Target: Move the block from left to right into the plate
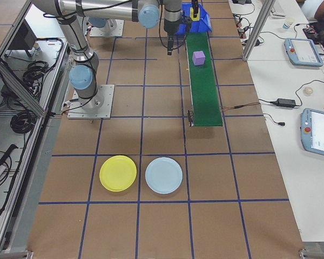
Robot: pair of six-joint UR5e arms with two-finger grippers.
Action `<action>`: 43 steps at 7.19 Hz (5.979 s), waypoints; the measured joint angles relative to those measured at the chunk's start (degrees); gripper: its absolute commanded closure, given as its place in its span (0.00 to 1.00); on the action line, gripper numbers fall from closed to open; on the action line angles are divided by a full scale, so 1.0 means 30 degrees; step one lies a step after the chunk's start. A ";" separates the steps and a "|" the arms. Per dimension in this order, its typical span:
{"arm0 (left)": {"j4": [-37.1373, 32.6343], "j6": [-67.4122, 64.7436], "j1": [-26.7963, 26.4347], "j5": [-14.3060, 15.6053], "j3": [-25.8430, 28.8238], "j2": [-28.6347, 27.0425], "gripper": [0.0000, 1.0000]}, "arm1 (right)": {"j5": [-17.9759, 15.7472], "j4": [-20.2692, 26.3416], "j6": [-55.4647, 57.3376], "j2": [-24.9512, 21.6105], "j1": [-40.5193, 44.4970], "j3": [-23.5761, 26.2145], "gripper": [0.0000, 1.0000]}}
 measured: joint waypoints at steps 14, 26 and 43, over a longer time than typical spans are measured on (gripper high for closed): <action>-0.4547 0.0093 -0.0026 0.0291 -0.1331 0.4920 0.00 | 0.7296 -0.4936 -1.0111 0.7132 -0.8576 -0.2489 0.02; -0.9027 -0.0013 0.1179 0.1301 -0.2332 1.0013 0.00 | 0.8902 -0.2091 -1.2778 0.9007 -0.8675 -0.4390 0.00; -0.7502 0.2678 0.2074 0.0430 -0.2902 0.8932 0.00 | 0.5545 -0.3862 -1.2287 0.9214 -0.8936 -0.4086 0.73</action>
